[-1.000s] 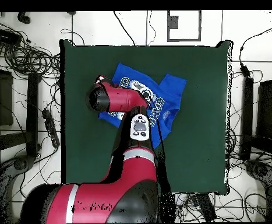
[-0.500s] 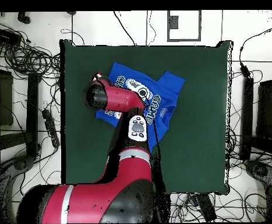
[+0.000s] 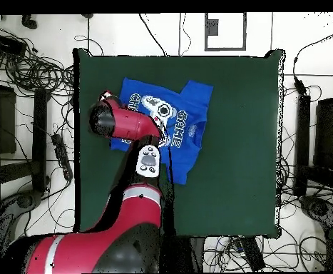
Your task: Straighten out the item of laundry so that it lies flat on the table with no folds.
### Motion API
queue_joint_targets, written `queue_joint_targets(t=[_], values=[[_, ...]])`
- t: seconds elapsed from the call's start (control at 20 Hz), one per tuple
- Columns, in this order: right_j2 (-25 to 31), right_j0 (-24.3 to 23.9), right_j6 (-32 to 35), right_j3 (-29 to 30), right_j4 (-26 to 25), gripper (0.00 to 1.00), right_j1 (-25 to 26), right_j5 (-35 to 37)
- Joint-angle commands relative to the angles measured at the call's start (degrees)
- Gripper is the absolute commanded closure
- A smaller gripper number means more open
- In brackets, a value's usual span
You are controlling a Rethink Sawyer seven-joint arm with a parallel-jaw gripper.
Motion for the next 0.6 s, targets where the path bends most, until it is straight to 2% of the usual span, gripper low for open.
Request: queue_joint_targets(t=[0.05,0.2,0.4,0.6], values=[[0.0,6.3,20.6,3.1,8.3,0.00,3.8,7.1],[-1.6,7.2,19.8,2.9,9.5,0.00,4.1,7.8],[-6.5,8.8,18.5,2.9,9.3,0.00,3.6,10.4],[-9.3,7.7,12.7,6.6,5.8,0.00,-0.6,9.8]])
